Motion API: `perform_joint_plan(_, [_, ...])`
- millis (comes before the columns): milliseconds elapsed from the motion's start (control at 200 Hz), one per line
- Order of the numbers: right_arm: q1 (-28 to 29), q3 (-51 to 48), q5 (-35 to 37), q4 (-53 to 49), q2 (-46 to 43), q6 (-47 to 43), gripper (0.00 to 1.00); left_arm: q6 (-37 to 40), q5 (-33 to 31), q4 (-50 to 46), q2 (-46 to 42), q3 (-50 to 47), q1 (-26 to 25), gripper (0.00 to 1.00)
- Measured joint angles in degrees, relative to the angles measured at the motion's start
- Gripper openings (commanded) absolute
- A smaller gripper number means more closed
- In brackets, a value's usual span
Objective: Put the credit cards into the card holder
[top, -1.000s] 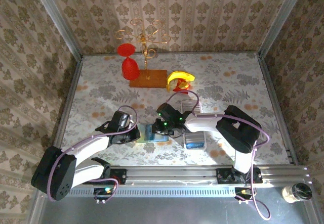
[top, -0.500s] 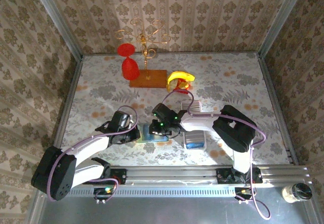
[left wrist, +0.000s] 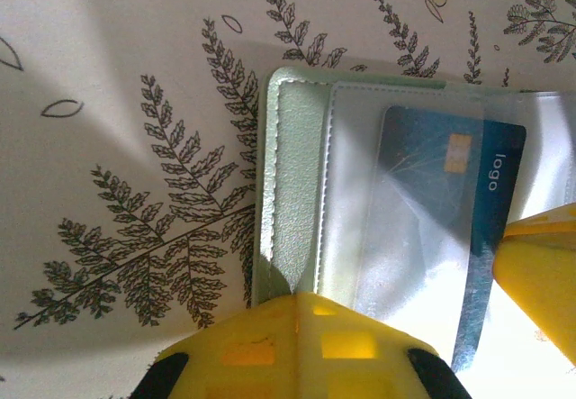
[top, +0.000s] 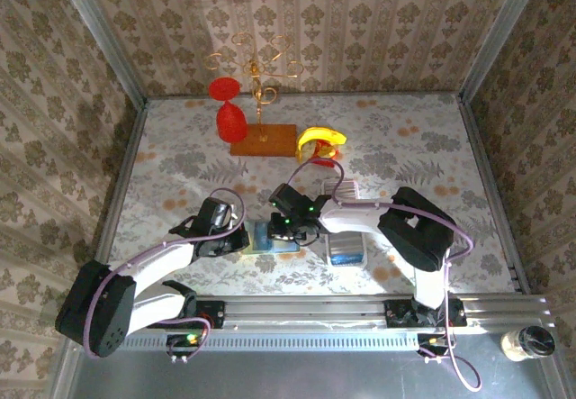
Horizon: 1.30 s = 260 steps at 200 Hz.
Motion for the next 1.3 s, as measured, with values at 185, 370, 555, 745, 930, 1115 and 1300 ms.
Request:
perform_joint_plan(185, [0.15,1.36,-0.02,-0.26,0.59,-0.02,0.11,0.0,0.0,0.0,0.0,-0.02,0.0,0.0])
perform_joint_plan(370, [0.52,2.75,-0.02,-0.63,1.66,-0.02,0.1,0.0,-0.02,0.09,0.0,-0.04,0.0,0.0])
perform_joint_plan(555, [0.74,3.5,-0.04,-1.07,2.91,-0.02,0.1,0.0,0.0,0.11,0.0,-0.04,0.0,0.0])
perform_joint_plan(745, [0.87,3.5,0.39,-1.27,2.84,0.04,0.16,0.0,0.0,0.15,0.0,-0.07,0.0,0.0])
perform_joint_plan(930, [1.68,1.57,3.91,-5.27,-2.23,0.33,0.29,0.0,0.0,0.22,0.0,-0.09,-0.02,0.0])
perform_joint_plan(1115, [2.27,-3.74,7.04,-7.96,-8.87,1.9,0.33,0.0,-0.04,0.26,0.02,-0.09,-0.22,0.0])
perform_joint_plan(1300, [2.75,-7.82,7.82,-8.79,-9.51,3.54,0.34,0.0,0.09,1.09,0.48,-0.09,-0.46,0.0])
